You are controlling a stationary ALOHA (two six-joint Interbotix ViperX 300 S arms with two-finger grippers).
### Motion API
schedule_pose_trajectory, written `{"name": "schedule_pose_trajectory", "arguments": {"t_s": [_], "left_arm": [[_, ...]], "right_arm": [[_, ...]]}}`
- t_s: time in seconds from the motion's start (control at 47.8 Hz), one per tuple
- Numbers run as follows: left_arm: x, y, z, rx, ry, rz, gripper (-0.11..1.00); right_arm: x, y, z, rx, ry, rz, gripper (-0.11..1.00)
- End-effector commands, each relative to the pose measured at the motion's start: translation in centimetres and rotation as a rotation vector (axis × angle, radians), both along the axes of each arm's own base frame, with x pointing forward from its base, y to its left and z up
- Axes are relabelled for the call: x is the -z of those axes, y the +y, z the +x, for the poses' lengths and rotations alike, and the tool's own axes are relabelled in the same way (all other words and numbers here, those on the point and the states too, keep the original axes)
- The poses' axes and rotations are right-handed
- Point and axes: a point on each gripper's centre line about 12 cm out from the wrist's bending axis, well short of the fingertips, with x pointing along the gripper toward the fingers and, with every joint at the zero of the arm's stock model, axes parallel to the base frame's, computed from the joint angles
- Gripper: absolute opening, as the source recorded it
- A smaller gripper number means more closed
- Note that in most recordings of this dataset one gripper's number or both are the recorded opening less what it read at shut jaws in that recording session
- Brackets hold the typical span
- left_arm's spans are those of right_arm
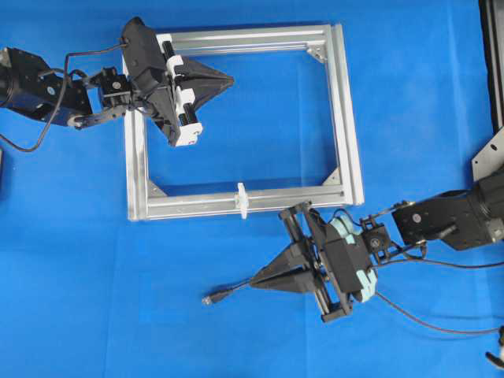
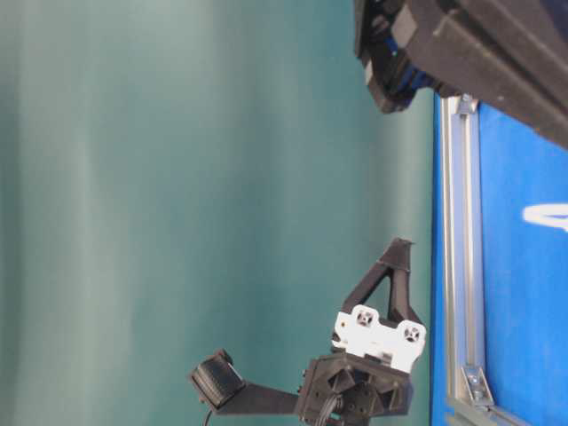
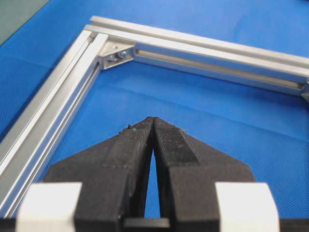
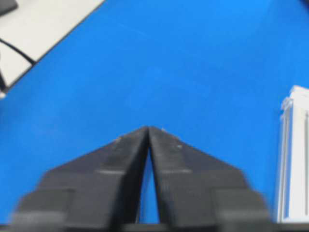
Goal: Insert the wire through the string loop located in the center.
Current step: 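Move the right gripper down and grasp the black USB cable near its plug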
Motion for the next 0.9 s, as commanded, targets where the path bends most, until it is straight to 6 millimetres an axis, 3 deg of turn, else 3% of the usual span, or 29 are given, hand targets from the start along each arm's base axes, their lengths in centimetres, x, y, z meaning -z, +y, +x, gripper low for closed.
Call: {"name": "schedule_pose_trajectory", "arguments": {"t_s": [0.0, 0.272, 0.398, 0.67, 0.879], "left_arm": [[-1.6, 0.1, 0.1, -0.001, -0.046, 0.016, 0.0], [-1.5, 0.1, 0.1, -0.001, -0.043, 0.016, 0.0], [-1.5, 0.1, 0.1, -0.001, -0.043, 0.016, 0.0], [-1.5, 0.2, 0.0, -0.003, -0.039, 0.014, 0.0], [-1.2, 0.3, -0.2, -0.008, -0.032, 0.012, 0.0]], "right_arm": [[-0.9, 0.1, 0.6, 0.008, -0.029, 0.015, 0.14], [0.8, -0.4, 1.4, 0.062, 0.071, 0.013, 0.86], [2.4, -0.4, 2.2, 0.089, 0.134, 0.011, 0.74], [5.7, -0.3, 3.5, 0.125, 0.206, 0.016, 0.76], [7.1, -0.3, 3.8, 0.142, 0.239, 0.034, 0.76]]}}
